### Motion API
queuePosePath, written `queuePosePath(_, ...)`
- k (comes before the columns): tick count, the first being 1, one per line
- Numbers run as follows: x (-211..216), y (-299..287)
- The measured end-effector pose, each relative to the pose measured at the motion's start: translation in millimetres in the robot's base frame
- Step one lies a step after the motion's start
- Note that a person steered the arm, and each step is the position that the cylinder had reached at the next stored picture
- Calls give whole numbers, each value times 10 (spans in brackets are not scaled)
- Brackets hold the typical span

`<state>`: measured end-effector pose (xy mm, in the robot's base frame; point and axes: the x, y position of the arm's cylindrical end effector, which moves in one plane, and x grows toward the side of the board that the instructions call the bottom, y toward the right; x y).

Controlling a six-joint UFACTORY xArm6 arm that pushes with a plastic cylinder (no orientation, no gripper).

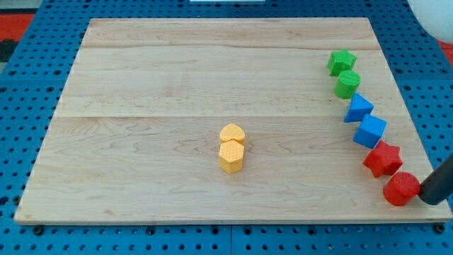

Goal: Separate the yellow hexagon and yellow heart

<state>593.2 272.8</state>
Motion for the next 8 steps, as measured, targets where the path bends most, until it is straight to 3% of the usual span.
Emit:
queuePosePath(6,244,-4)
queuePosePath(8,255,-393)
